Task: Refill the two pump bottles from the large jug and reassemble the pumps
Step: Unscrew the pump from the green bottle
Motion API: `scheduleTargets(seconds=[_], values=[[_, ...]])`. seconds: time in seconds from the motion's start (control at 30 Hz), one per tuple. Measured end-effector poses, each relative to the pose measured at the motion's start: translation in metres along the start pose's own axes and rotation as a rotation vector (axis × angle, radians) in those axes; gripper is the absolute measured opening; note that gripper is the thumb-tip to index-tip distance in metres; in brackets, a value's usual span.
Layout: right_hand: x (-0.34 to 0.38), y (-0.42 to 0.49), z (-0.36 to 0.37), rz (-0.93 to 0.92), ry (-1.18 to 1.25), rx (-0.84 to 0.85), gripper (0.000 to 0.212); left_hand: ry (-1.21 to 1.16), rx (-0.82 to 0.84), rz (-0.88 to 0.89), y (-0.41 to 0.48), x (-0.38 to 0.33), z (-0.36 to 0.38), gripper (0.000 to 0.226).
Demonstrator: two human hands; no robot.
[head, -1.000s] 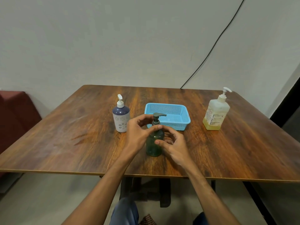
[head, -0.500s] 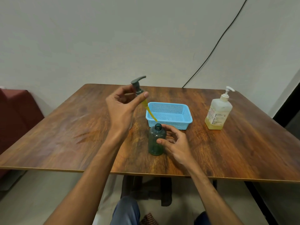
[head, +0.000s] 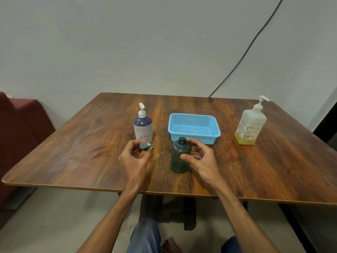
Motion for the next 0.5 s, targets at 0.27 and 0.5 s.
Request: scheduleTargets(seconds=[0.27, 0.5], values=[[0.004, -0.002, -0.002, -0.033, -0.022, -0.006, 0.056, 0.211, 0.115, 0.003, -0.006, 0.037, 0.005, 0.034], [0.005, -0.002, -0.001, -0.030, -0.016, -0.001, 0.056, 0.380, 0.223, 0.105, -0.008, 0.039, 0.013, 0.029]])
Point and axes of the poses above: each hand's wrist, its own y-axis towards the middle knuckle, its own z-axis out of the palm, x = y × z, the point moved 6 cm from there along y, towards the middle knuckle, and after that the axes turned 15 degrees about -x, right-handed, at the moved point
